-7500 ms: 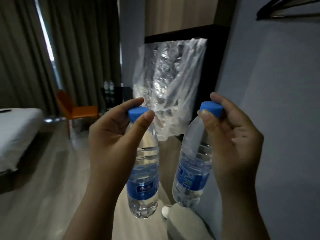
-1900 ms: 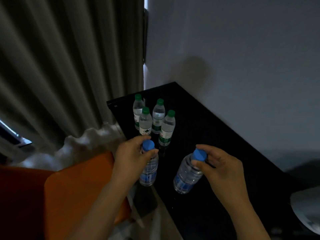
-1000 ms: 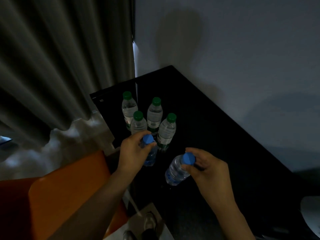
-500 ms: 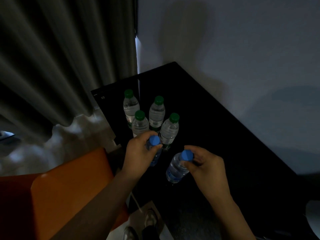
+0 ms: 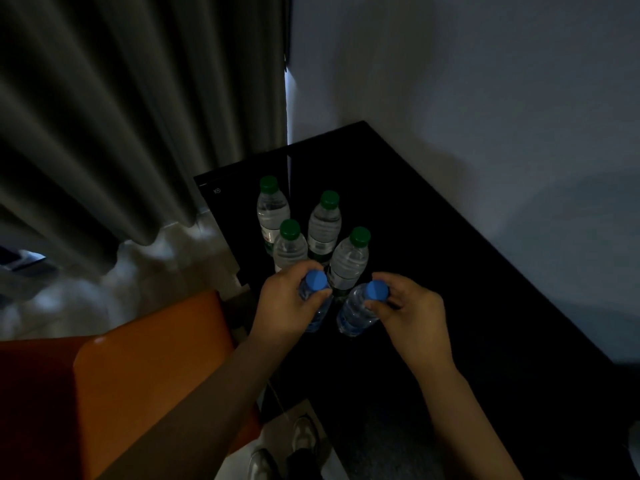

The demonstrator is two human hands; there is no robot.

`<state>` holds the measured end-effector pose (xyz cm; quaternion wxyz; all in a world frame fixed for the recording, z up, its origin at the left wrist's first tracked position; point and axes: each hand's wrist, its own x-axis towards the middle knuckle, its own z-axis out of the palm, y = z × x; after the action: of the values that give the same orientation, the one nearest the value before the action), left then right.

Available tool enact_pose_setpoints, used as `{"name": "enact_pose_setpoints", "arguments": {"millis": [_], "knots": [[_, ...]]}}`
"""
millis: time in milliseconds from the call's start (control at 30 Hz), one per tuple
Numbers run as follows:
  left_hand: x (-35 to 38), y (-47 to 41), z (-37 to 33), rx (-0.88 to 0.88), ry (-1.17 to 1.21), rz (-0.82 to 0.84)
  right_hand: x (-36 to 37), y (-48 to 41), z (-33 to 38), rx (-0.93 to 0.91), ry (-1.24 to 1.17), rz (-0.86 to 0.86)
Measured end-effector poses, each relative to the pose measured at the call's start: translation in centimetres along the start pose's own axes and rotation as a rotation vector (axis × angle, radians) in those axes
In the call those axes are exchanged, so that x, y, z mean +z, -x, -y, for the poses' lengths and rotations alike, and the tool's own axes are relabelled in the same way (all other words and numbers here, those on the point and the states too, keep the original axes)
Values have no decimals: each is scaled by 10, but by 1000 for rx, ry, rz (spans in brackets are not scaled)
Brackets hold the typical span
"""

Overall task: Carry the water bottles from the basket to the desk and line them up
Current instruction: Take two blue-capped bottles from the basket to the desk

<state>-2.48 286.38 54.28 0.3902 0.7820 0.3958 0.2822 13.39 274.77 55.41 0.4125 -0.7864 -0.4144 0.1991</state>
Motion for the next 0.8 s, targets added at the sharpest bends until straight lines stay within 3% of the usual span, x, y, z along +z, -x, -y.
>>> {"name": "enact_pose_setpoints", "arguments": {"millis": [400,667,800], "knots": [[-2,-2,-6,6,2,0,2,-5,6,-60,88,29],[-2,-1,-7,-21,-32,4,-9,-11,9,-83,145,145],[-3,0,-7,-12,-37,10,-23,-8,4,8,263,160]]}}
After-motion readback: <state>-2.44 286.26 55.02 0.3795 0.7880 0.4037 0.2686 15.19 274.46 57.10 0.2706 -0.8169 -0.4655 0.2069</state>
